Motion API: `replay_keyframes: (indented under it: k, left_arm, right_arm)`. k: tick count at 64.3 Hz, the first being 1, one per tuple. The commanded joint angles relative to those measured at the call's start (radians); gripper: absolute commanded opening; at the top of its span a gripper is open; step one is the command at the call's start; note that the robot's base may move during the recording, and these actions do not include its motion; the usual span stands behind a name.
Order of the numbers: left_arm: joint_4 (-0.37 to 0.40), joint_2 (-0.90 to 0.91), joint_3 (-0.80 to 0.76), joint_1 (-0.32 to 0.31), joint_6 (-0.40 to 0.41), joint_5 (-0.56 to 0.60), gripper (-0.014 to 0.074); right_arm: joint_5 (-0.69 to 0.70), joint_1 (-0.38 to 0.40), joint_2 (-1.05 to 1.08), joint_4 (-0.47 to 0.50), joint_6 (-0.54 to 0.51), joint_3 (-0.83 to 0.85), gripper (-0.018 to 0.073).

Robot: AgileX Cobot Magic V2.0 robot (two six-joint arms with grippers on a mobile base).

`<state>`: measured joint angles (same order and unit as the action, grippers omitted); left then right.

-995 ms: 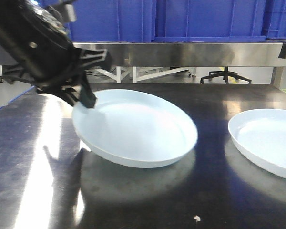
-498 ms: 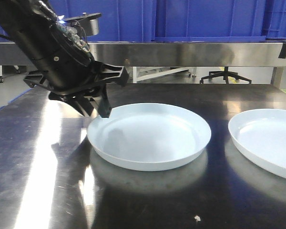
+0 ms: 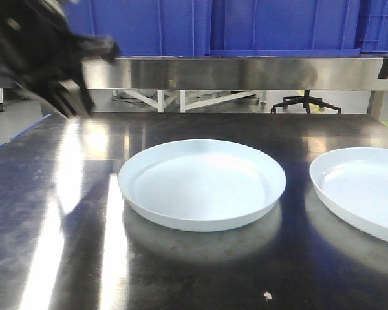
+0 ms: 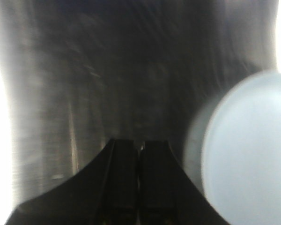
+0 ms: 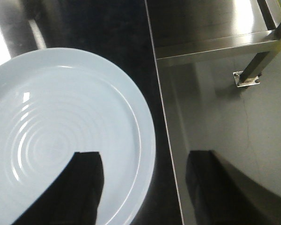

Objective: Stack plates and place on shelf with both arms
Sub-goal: 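Release the plate and withdraw the left gripper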

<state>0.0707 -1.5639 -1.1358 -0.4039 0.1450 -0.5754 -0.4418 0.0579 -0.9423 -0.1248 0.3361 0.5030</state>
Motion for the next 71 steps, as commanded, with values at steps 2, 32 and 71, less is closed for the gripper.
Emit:
replay_keyframes:
  k: [2,32,71]
  left_arm:
    - [0.009,0.153,-0.025,0.104,0.009,0.013,0.0092]
    - [0.002,0.694,0.407,0.350,-0.017,0.112,0.0085]
    - [0.006,0.861,0.731,0.325,-0.017,0.179,0.0083]
  right_arm:
    - [0.059,0.005,0.005,-0.014,-0.003,0.037,0.0501]
    - [0.062,0.005,0.005,-0.014,-0.003,0.037,0.0501]
    - [0.062,0.005,0.005,-0.014,-0.003,0.037,0.0403]
